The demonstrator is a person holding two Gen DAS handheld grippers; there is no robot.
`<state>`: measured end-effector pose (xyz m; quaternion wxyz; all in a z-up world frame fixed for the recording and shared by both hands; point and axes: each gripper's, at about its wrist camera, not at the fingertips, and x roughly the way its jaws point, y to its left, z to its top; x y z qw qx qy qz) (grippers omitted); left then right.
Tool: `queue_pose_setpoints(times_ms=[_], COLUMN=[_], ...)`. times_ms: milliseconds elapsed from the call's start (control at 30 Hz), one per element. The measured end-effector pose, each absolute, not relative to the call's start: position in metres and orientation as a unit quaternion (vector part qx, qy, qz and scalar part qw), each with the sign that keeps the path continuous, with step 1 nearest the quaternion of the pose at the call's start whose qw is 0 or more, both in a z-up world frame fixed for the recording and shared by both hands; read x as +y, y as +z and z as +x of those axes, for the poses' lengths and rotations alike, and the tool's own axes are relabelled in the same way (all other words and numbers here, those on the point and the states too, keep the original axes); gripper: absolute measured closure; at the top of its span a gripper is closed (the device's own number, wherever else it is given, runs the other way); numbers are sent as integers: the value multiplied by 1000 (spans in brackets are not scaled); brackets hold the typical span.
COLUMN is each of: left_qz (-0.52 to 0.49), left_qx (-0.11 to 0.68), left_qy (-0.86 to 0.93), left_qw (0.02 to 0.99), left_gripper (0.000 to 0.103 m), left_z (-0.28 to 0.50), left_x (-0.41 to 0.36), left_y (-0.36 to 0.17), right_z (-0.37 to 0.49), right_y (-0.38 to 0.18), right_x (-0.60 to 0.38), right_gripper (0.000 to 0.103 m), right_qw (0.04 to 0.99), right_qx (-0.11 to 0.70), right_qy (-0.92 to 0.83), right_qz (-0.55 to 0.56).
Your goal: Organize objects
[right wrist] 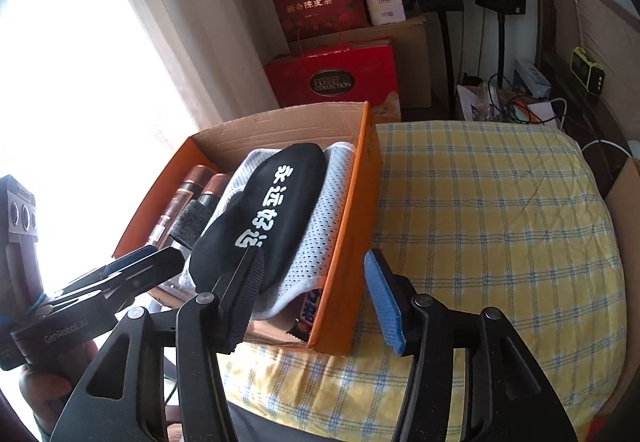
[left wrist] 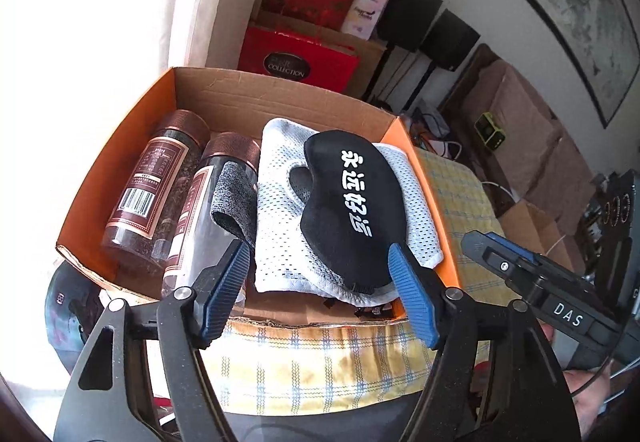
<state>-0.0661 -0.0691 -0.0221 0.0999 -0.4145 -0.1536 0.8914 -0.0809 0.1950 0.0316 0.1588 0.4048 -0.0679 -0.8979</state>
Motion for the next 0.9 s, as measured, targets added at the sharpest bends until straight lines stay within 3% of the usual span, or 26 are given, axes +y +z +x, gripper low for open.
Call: queue_pose_setpoints(times_ms=[133,300,367,633,700,900], left_qz=[-409,-401,-396,-378,-375,-378], left_qx=[-157,-142,-137,-98,-91,-63], left_qy=[893,899,902,915,917,921], left_qw=[103,104,106,102,100,71], left_gripper=[24,21,14,3,2,0], left_z=[-57,-44,-39,-16,-10,1], left_x=[-67,-59,-54,-29,-23,-7], left_y=[-17,-11,-8,0,1,0], right_z=[-67,-51,-45,-20,-14,-1], right_y=[35,39,41,41,39,37], right_x=[208,221,226,241,244,259], right_gripper=[38,26,23,9,0,1], right_qw=[121,98,90,59,54,42], right_qx=[-40,-26,-24,4,5,-5], right_qy=[-911,-921,-923,-929,-930,-932], right_qz=[392,377,372,365,363,359])
